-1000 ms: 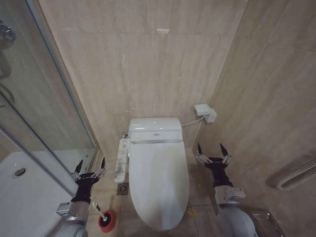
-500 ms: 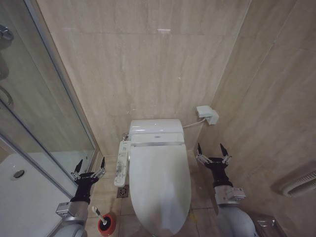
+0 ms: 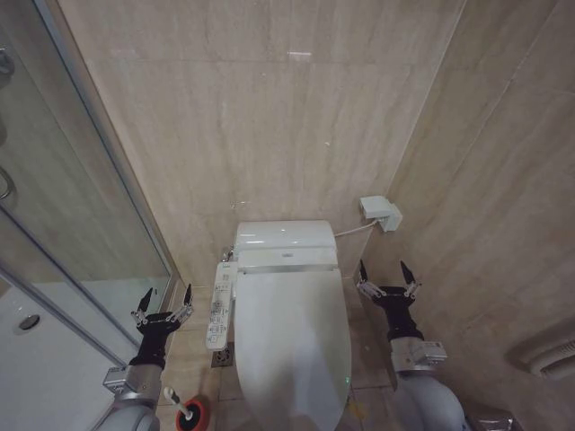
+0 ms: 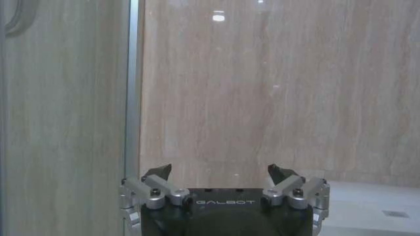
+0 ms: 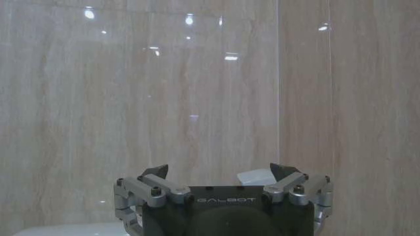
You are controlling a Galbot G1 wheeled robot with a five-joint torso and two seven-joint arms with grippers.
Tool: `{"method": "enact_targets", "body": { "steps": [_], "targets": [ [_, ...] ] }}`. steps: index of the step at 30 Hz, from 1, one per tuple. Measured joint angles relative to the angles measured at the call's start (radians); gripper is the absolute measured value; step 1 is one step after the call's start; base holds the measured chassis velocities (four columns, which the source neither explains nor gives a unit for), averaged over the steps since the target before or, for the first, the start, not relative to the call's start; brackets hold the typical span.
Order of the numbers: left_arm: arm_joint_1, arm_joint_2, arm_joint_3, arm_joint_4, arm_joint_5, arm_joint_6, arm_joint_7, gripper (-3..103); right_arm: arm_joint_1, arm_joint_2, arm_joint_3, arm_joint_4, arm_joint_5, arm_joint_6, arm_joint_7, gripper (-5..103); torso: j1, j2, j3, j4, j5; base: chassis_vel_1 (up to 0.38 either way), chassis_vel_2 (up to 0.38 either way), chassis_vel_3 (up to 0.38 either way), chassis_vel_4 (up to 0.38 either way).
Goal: Open the toilet lid, clean the toilet bowl with a toilet brush, close the toilet lid, and flush.
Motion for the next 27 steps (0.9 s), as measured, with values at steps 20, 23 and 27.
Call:
{"method": "enact_targets", "body": {
  "steps": [20, 23, 27],
  "targets": [
    [0.004, 0.003, -0.001, -0.002, -0.002, -0.003, 0.007, 97, 0.0, 0.0, 0.0, 0.0, 0.0, 0.0, 0.0, 100, 0.0, 0.0, 0.0, 0.0, 0.0, -0.032, 0.04, 0.044, -0.038],
    [0.006, 0.003, -0.001, -0.004, -0.002, -0.003, 0.007, 97, 0.0, 0.0, 0.0, 0.0, 0.0, 0.0, 0.0, 100, -0.001, 0.0, 0.0, 0.0001, 0.0, 0.0, 0.0, 0.0, 0.0],
    [0.01, 0.002, -0.001, -0.005, -0.002, -0.004, 0.007, 99, 0.0, 0.0, 0.0, 0.0, 0.0, 0.0, 0.0, 100, -0.001, 0.0, 0.0, -0.0001, 0.0, 0.0, 0.0, 0.0, 0.0]
  ]
}}
